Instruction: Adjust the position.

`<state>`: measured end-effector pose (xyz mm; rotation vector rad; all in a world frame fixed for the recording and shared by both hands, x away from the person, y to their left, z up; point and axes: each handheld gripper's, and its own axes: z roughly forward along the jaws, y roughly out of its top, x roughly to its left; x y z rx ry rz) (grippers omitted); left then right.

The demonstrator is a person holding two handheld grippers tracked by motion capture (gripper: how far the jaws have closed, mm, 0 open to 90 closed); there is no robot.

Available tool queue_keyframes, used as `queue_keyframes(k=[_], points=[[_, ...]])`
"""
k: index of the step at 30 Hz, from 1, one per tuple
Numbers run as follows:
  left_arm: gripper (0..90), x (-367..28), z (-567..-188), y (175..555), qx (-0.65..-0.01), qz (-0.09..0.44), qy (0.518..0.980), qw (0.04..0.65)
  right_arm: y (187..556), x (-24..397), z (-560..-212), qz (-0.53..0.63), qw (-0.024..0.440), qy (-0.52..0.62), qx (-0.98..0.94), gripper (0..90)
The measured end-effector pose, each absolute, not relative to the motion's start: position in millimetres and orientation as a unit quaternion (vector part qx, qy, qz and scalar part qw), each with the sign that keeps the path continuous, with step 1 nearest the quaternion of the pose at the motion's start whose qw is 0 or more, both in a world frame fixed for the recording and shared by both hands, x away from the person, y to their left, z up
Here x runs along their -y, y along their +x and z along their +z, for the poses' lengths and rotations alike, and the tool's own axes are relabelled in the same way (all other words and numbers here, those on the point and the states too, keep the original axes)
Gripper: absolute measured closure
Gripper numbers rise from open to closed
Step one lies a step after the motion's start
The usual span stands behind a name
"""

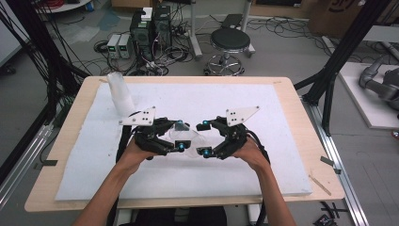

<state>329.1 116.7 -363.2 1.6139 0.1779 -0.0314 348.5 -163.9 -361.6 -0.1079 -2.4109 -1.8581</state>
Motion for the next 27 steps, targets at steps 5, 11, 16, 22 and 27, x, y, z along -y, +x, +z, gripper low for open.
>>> queue_keyframes(k=[5, 11, 16, 22, 27], points=[[38.4, -112, -363, 329, -0.075, -0.016, 0.721, 0.688, 348, 157, -364, -0.605, 0.052, -0.031, 0.794, 16.8], [38.5, -108, -361, 330, -0.071, -0.018, 0.72, 0.69, 347, 150, -365, -0.6, 0.055, -0.025, 0.798, 16.8], [38.5, -107, -361, 330, -0.071, -0.019, 0.718, 0.692, 347, 148, -366, -0.597, 0.055, -0.022, 0.8, 16.9], [38.5, -107, -362, 330, -0.072, -0.02, 0.72, 0.689, 346, 146, -367, -0.591, 0.053, -0.017, 0.805, 19.4], [38.5, -106, -362, 331, -0.073, -0.019, 0.724, 0.686, 345, 146, -366, -0.59, 0.042, -0.009, 0.806, 28.7]])
